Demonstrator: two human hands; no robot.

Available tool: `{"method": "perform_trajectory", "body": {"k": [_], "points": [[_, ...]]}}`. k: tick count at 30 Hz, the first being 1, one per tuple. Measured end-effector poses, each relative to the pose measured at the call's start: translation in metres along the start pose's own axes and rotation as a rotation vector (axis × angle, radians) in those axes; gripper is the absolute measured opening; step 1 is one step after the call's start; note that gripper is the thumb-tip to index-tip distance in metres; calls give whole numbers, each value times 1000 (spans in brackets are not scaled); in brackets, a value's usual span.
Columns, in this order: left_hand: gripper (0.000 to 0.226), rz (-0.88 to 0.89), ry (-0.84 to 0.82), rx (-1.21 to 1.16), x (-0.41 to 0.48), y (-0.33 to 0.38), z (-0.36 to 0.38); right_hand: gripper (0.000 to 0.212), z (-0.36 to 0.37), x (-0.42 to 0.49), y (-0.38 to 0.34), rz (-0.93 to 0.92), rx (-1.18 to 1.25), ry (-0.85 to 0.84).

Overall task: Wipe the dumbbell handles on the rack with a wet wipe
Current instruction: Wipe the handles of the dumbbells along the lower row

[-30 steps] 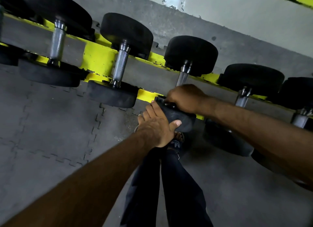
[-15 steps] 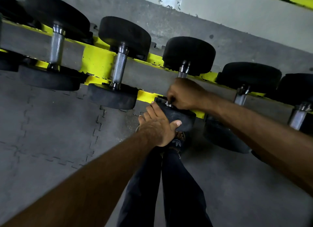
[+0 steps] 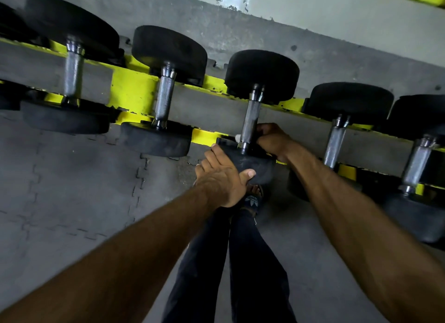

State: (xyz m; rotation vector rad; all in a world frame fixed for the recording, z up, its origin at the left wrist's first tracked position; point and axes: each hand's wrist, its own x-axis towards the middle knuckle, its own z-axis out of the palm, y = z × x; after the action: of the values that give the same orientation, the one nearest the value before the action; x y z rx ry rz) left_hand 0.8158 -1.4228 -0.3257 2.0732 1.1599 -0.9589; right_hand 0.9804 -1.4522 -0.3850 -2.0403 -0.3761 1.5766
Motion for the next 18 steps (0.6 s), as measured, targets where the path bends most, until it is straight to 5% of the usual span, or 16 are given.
{"method": "perform_trajectory", "body": {"k": [2, 4, 8, 14, 18], "points": [[108, -1, 8, -9, 0, 0, 2, 27, -6, -2, -3, 14, 62, -179], [109, -2, 8, -8, 0, 0, 2, 31, -13, 0, -1, 40, 34, -186], [109, 1, 1, -19, 1, 0, 2, 20, -19, -10, 6, 35, -15, 31], [108, 6, 20, -8, 0, 0, 2, 20, -14, -30, 6, -264, -57, 174], [108, 14, 11, -14, 0, -1, 1, 16, -9, -16, -10, -476, -19, 517]]}}
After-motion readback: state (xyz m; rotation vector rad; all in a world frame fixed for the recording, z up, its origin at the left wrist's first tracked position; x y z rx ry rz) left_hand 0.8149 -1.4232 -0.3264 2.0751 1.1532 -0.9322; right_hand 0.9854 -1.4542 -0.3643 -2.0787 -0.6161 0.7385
